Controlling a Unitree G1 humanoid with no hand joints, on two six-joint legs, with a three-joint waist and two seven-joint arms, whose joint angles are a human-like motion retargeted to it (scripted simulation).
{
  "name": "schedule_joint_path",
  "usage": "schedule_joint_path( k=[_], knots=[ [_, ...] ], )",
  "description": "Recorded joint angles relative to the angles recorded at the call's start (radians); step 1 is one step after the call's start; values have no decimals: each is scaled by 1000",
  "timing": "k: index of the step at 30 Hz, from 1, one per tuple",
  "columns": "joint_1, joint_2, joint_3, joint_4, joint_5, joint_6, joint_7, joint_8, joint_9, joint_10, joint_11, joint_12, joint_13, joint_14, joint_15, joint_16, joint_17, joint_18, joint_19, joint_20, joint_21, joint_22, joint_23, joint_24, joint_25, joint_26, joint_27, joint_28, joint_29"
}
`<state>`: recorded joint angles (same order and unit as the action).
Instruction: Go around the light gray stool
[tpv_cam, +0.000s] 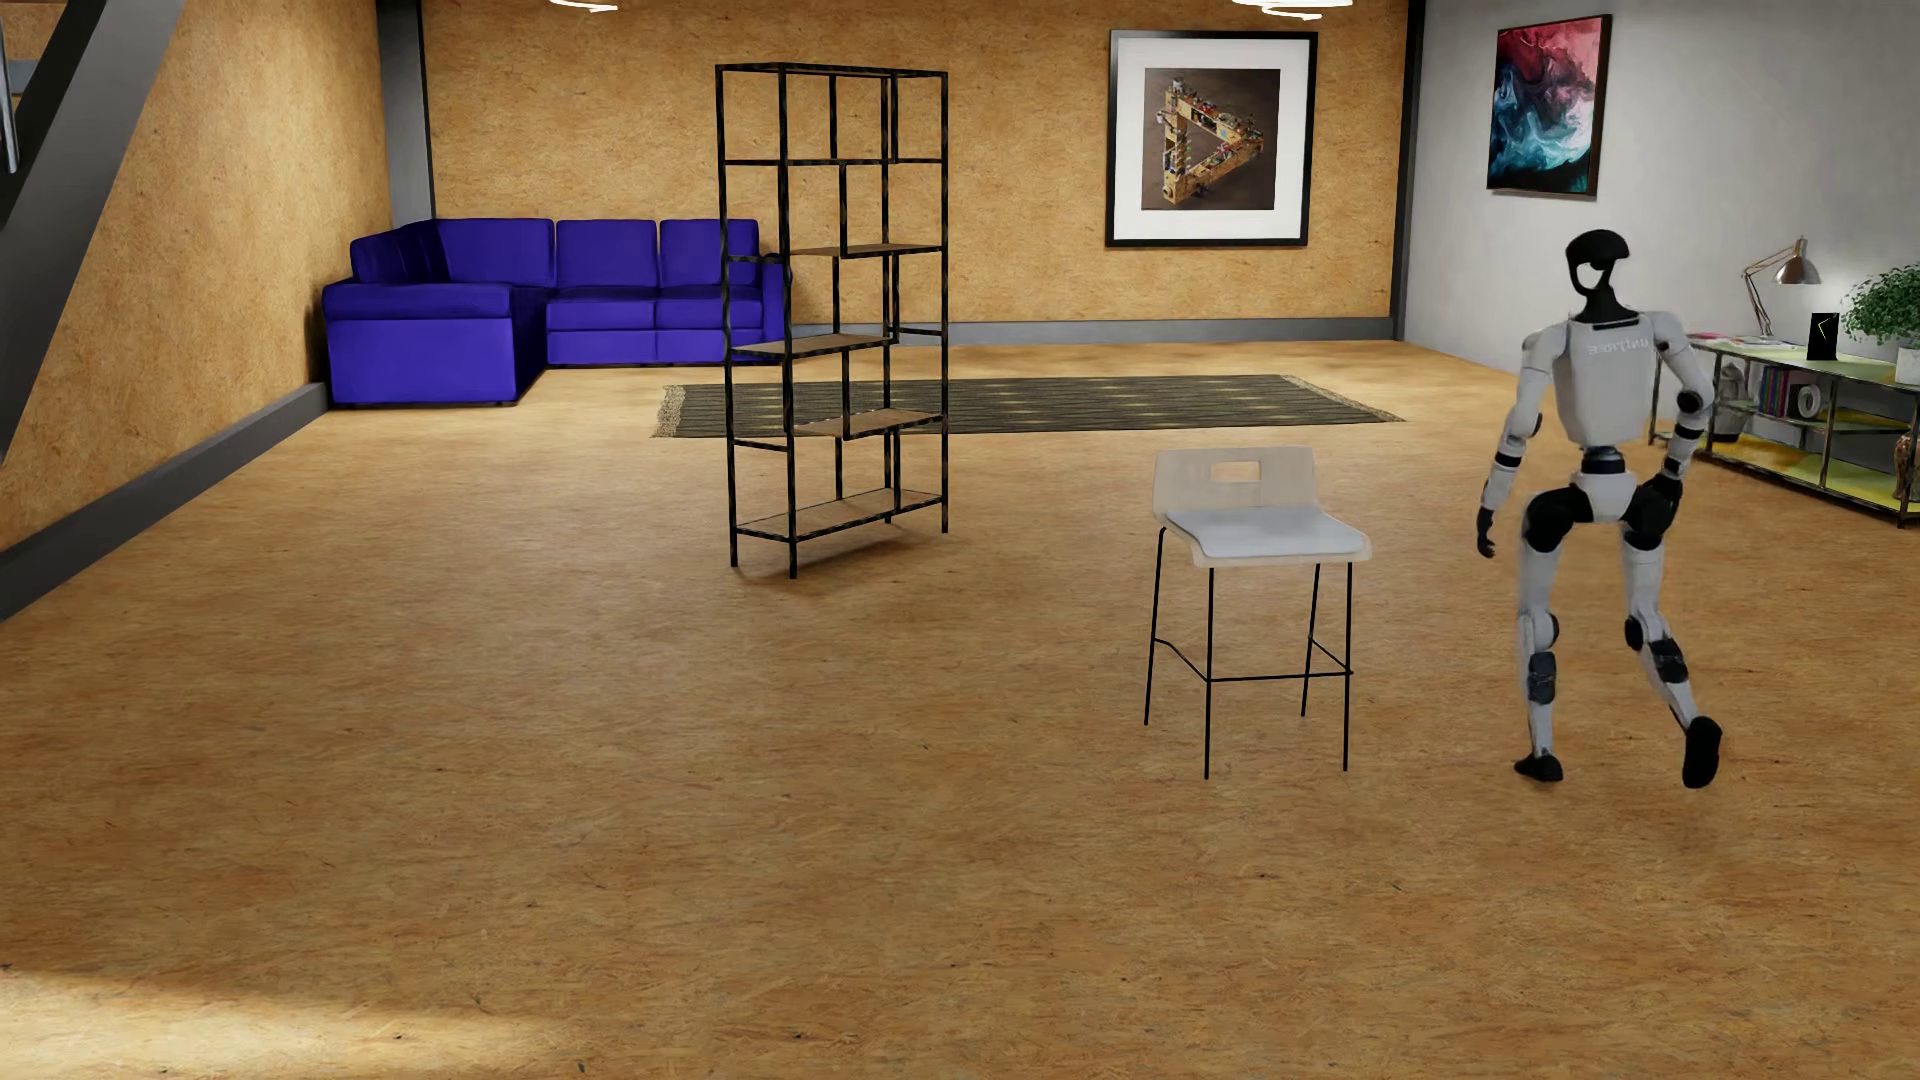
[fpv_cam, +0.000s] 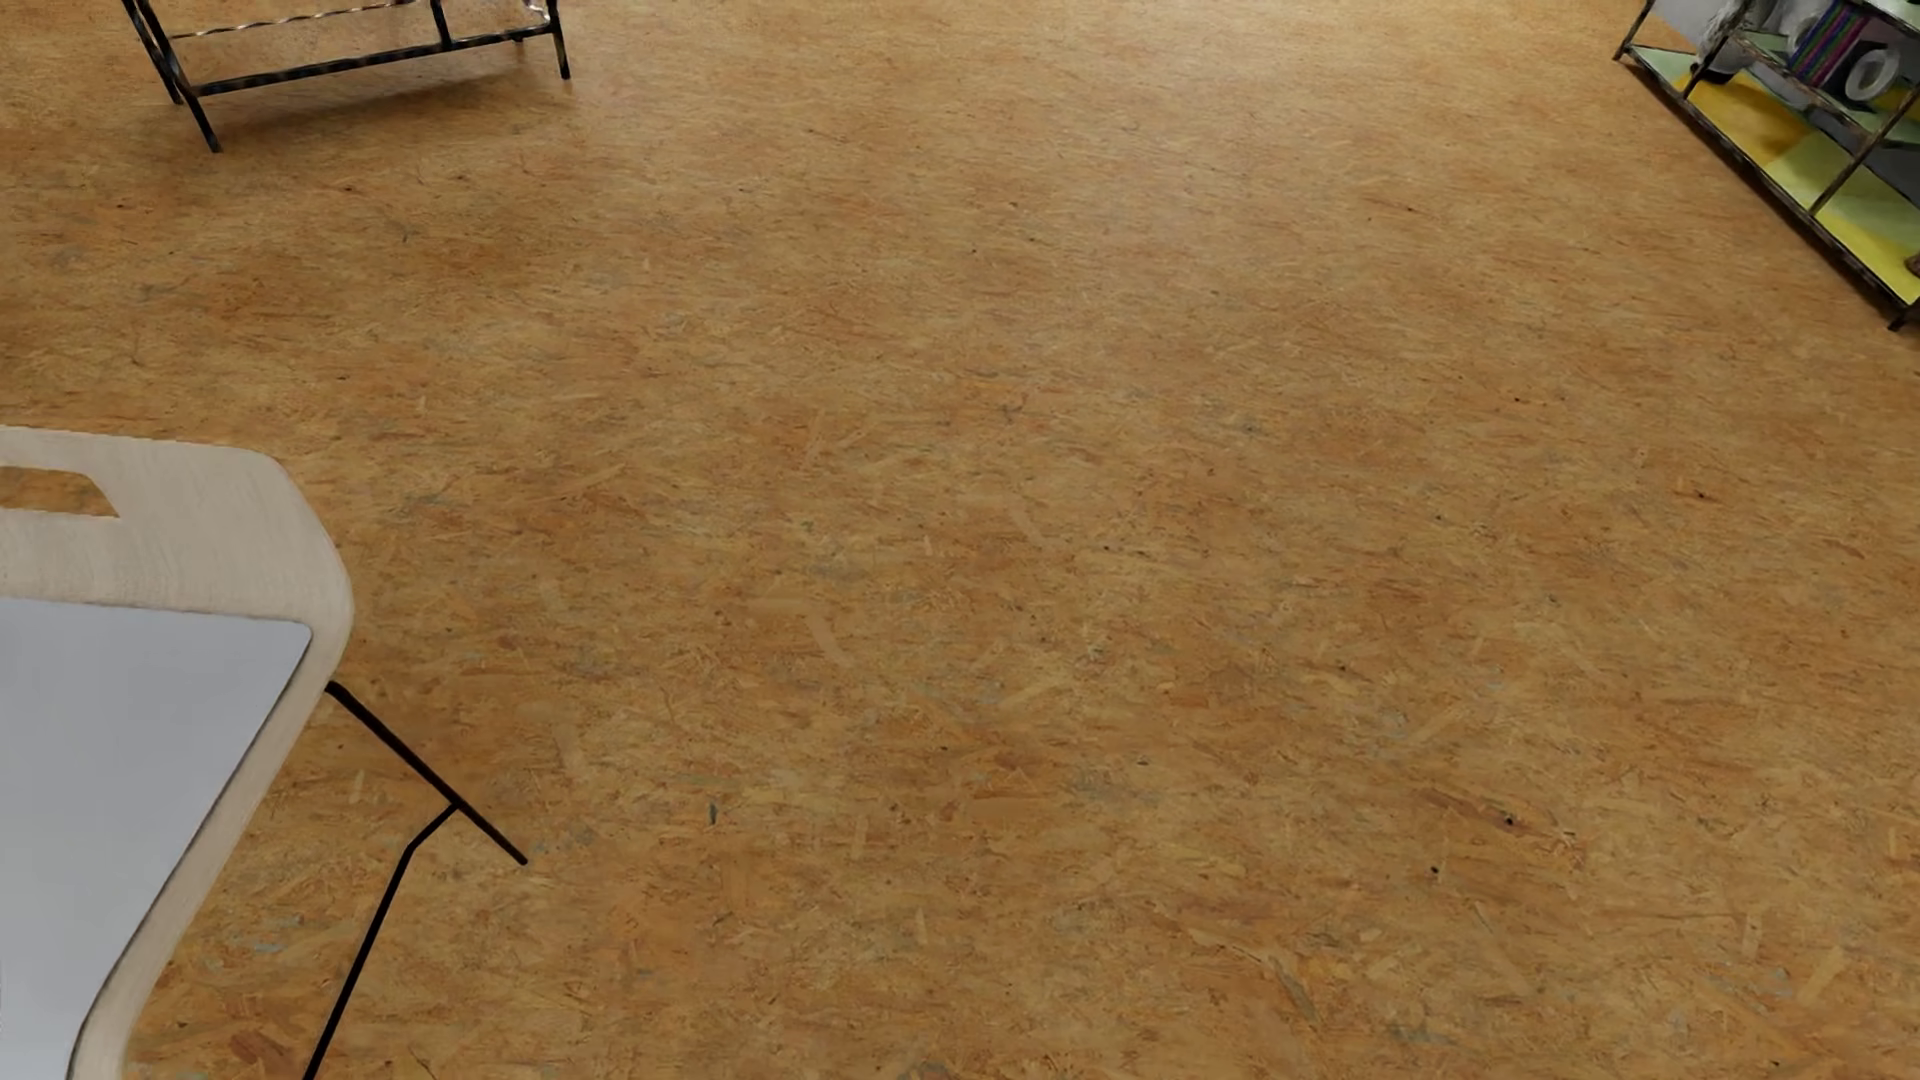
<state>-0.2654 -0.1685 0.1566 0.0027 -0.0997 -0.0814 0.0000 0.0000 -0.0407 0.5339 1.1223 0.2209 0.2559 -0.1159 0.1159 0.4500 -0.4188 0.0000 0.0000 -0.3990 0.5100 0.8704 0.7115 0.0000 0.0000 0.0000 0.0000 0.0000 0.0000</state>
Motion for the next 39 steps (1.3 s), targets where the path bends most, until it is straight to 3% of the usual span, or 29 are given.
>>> schedule_joint_path(
  k=[1,4,5,11,15,17,19,21,25,27,28,31,32,36,39],
  knots=[
    [35,-48,-23,-6,6,14,0,0,13,-4,28,-18,-14,-13,-9,1,-6,0,0,12,-7,-22,10,0,0,0,0,0,0],
    [128,-175,-119,-9,51,55,0,0,36,-18,-70,-68,-34,-48,132,8,-33,0,0,26,-16,-49,15,0,0,0,0,0,0],
    [152,-215,-152,-10,63,65,0,0,40,-19,-126,-78,-32,-64,134,12,-44,0,0,26,-16,-58,6,0,0,0,0,0,0],
    [311,-311,-262,-1,65,98,0,0,52,-15,-573,-76,20,-199,-112,9,-43,0,0,4,-25,-36,87,0,0,0,0,0,0],
    [383,-328,-283,2,42,92,0,0,16,0,-709,-17,88,-302,-296,-15,-12,0,0,-49,-5,33,164,0,0,0,0,0,0],
    [440,-336,-296,23,51,85,0,0,-10,-14,-695,31,125,-345,-205,-24,7,0,0,-77,11,82,188,0,0,0,0,0,0],
    [487,-399,-288,58,71,87,0,0,-44,-32,-606,78,149,-344,24,-37,23,0,0,-91,25,127,200,0,0,0,0,0,0],
    [529,-449,-266,101,108,110,0,0,-42,-28,-469,118,144,-231,67,-62,28,0,0,-66,22,164,204,0,0,0,0,0,0],
    [387,-379,-276,158,129,106,0,0,-55,179,-452,104,99,309,-31,-67,14,0,0,-76,-43,178,133,0,0,0,0,0,0],
    [261,-315,-243,164,153,98,0,0,-38,370,-488,57,59,432,-64,-56,-16,0,0,-11,-77,129,85,0,0,0,0,0,0],
    [197,-279,-226,156,159,90,0,0,-22,472,-509,30,29,377,-82,-48,-39,0,0,27,-87,91,69,0,0,0,0,0,0],
    [52,-192,-133,118,168,55,0,0,38,636,-551,-67,-78,-33,-126,-17,-104,0,0,114,-127,-22,64,0,0,0,0,0,0],
    [16,-171,-103,108,164,40,0,0,54,608,-562,-95,-112,-100,-138,-5,-120,0,0,128,-145,-53,70,0,0,0,0,0,0],
    [-63,-102,-62,53,143,5,0,0,72,269,-616,-138,-198,-74,-188,24,-154,0,0,129,-204,-122,54,0,0,0,0,0,0],
    [-27,-74,-34,31,145,11,0,0,49,64,-633,-117,-202,-5,-224,14,-155,0,0,100,-194,-87,-3,0,0,0,0,0,0]
  ],
)
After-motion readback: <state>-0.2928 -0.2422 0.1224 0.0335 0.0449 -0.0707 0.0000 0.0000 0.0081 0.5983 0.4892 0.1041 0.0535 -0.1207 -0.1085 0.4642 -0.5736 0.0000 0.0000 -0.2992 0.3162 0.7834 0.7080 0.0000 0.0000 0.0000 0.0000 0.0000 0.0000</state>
